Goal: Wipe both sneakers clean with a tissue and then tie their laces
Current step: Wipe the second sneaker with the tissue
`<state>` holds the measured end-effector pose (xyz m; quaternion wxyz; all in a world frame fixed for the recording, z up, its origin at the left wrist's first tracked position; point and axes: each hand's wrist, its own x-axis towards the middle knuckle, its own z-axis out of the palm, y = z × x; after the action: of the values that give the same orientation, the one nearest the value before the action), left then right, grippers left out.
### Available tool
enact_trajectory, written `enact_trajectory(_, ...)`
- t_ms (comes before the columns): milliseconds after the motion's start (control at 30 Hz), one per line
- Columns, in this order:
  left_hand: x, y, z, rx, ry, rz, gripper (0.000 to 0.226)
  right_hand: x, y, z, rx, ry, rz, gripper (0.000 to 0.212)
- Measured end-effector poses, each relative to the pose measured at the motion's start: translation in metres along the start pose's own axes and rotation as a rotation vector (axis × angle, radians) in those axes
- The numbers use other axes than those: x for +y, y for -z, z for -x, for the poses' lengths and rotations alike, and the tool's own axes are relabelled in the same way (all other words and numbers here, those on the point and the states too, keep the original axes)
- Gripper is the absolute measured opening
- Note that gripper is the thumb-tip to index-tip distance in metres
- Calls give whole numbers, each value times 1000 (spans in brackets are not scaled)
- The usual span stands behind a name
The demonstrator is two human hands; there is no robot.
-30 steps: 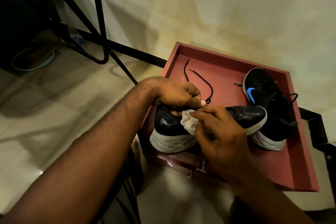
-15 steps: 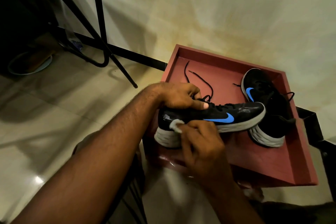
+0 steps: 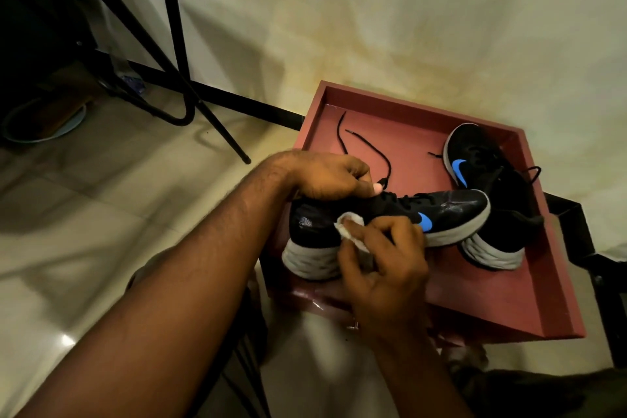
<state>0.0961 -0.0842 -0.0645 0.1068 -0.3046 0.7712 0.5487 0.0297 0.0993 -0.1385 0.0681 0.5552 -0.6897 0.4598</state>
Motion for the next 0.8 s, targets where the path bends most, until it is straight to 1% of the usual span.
enact_trajectory(67, 1, -1, -1, 4, 3, -17, 22, -8, -7, 3, -136, 115, 11, 30)
enact_trajectory(133, 1, -1, -3, 11, 1, -31, 18, -19, -17, 8, -257, 255, 124, 28)
enact_trajectory(167, 1, -1, -4, 11, 3, -33, 18, -24, -22, 9, -287, 296, 181, 26)
enact_trajectory(233, -1, 0, -4, 24, 7, -52, 18, -33, -32, 3, -299, 309, 246, 20)
enact_trajectory(333, -5, 1, -4, 37, -4, -44, 23, -42, -45, -8, -341, 333, 338, 23)
enact_trajectory(433, -4, 1, -2, 9, -13, -19, 26, -38, -34, -13, -325, 319, 331, 21)
enact_trajectory(500, -3, 1, 0, 0, -9, 3, 26, -25, -15, -7, -247, 271, 256, 24)
enact_trajectory(567, -1, 0, -1, 2, -23, -2, 23, -9, 3, 2, -150, 164, 158, 29)
enact_trajectory(633, -1, 0, -2, 8, -29, -2, 19, 5, 11, 7, -90, 55, 70, 31)
enact_trajectory(667, -1, 0, -3, 13, -27, -4, 18, 8, 12, 7, -72, 32, 49, 31)
enact_trajectory(733, 0, 0, -3, 31, -21, -32, 18, 7, 8, 5, -75, 55, 19, 28)
enact_trajectory(800, 1, 0, -3, 18, -12, -34, 19, -3, 0, 2, -142, 148, 0, 24)
